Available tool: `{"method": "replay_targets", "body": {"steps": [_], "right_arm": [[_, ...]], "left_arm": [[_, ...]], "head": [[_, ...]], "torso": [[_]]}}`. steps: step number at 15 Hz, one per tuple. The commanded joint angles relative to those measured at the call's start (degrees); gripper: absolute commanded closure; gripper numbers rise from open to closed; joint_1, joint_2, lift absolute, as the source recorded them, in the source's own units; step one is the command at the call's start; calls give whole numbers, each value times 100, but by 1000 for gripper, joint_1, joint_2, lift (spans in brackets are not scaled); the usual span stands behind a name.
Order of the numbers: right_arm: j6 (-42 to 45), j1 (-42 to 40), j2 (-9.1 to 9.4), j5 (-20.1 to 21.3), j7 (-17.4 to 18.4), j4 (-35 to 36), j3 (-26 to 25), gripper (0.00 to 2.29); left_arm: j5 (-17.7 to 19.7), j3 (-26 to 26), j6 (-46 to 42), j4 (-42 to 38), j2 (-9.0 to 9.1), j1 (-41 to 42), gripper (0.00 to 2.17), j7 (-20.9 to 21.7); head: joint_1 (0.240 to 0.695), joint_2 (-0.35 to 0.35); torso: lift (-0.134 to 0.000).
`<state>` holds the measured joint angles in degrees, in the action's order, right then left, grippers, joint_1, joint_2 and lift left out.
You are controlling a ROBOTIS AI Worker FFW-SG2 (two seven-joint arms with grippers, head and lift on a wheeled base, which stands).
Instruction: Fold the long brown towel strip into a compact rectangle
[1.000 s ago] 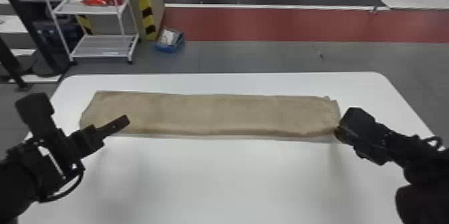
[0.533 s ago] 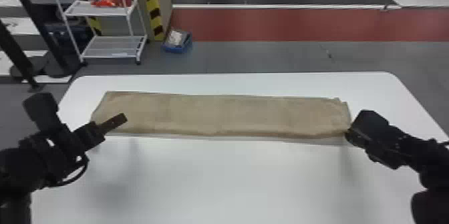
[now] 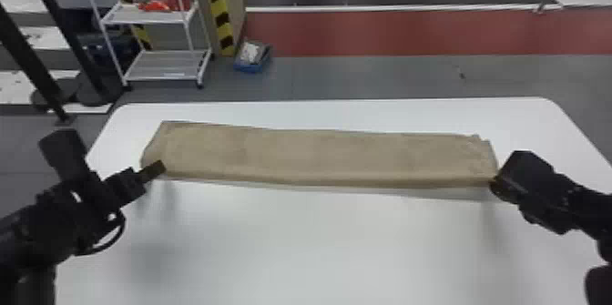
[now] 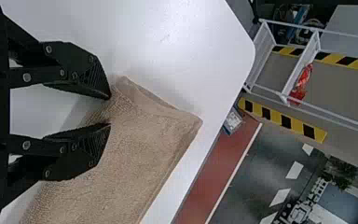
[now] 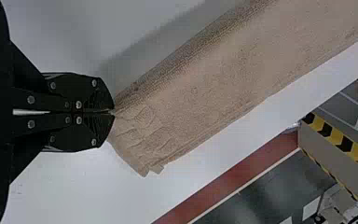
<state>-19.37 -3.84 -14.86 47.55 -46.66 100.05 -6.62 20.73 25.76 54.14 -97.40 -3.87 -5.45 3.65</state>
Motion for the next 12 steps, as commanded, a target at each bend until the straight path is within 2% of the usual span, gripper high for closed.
{"method": "replay_targets", "body": {"steps": [1,4,7,9,12], "right_arm": [[25,-91,-26,0,-28,128,-85,1396],[7,-416,-26,44,-98,533,-200,1396],[7,-882,-35,88,-124,1025,-367,1396],[25,-1119,-26,106,-133,1209,-498,1396],[25,-1339,-26,123,-186,1341,-586,1396]], "left_arm": [[1,105,-74,-341,0,343,1973,127],[89,184,-268,-1097,71,1072,1973,136],[502,281,-479,-1870,176,1907,1973,145],[652,325,-654,-2178,334,2364,1973,162],[792,421,-830,-2266,402,2689,1973,277]], "head": [[695,41],[695,44],[695,52],[695,47],[695,25]], "torso": [[-125],[-125],[-125],[-125],[-125]]}}
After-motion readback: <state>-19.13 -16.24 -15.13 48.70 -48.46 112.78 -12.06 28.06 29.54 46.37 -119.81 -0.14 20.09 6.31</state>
